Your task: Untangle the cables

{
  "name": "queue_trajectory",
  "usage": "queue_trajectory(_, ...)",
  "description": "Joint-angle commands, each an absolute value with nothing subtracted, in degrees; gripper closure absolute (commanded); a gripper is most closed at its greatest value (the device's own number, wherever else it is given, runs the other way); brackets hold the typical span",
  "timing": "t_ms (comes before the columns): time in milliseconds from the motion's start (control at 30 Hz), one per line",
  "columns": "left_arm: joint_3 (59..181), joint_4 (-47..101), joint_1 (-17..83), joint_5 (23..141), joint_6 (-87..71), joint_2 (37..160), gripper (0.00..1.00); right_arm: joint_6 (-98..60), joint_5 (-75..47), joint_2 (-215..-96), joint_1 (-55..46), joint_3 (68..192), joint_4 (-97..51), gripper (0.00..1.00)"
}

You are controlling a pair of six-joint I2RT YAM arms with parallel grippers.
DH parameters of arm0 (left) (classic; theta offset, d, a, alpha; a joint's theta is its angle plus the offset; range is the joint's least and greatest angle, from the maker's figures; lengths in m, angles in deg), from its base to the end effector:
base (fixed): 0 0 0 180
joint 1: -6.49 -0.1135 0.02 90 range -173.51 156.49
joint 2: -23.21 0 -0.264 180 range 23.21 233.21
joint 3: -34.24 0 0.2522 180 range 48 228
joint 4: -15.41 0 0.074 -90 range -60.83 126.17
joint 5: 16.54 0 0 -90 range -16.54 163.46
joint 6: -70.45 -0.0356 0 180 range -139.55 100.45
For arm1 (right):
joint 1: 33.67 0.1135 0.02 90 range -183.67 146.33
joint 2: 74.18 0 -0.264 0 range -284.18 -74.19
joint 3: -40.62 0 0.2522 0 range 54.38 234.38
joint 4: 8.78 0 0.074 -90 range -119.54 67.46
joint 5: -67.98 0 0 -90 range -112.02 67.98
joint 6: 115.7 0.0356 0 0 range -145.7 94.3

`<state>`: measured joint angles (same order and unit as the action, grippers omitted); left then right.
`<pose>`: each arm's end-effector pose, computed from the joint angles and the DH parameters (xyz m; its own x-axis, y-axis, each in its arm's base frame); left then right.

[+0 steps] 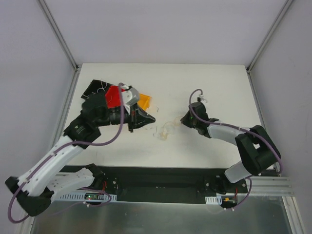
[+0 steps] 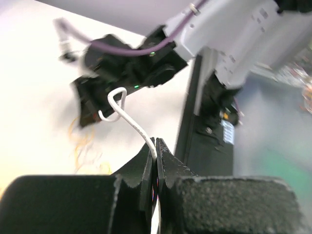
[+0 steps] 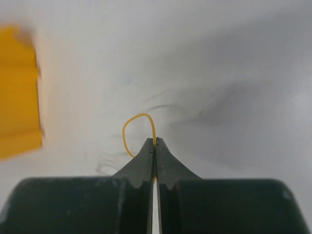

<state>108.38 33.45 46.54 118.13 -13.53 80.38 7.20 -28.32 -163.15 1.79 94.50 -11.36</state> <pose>0.1503 -0.1590 0.4071 -0.1186 0.0023 -0.9929 0.9887 0.0929 -0.1179 0.2533 0.1756 0.1656 -0.6927 0.1695 -0.7010 -0.1544 0.9146 0.3736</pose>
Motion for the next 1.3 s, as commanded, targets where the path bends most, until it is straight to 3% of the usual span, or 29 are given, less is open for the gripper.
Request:
queue_trajectory(0,114.3,45.4,46.2,93.6,-15.0,65.6,1.0,12.5,-37.7,-157.6,-8.4,94.4,-8.2,1.0)
queue_trajectory(167,130.1,65.9,46.2,71.7,-12.4,58.7,1.0,5.1,-39.1,-157.3,-17.0,95.7,-5.1,0.99)
queue_trajectory(333,145.9,81.5,46.1,63.9,-10.8,62.8,1.0,0.8,-36.4,-156.7,-22.3,93.3,-4.4,1.0)
queue_trajectory(533,142.9,80.9,46.2,59.2,-7.6,63.5,1.0,-1.8,-32.4,-155.6,-28.0,92.5,-4.5,1.0)
queue_trajectory(700,138.9,78.7,46.2,60.9,-6.1,68.2,1.0,-4.0,-35.9,-152.0,-30.0,89.8,-5.1,1.0)
queue_trajectory(867,143.3,82.3,46.2,50.8,-7.7,69.3,1.0,-0.5,-35.6,-149.1,-39.5,85.2,-5.8,1.0)
queue_trajectory(1033,146.9,88.8,46.2,34.9,-9.9,65.8,1.0,-0.3,-36.5,-147.9,-40.6,83.9,-4.7,1.0)
queue_trajectory(1267,139.1,88.2,46.2,37.6,-7.4,63.5,1.0,2.1,-38.5,-147.9,-41.7,82.8,-5.3,1.0)
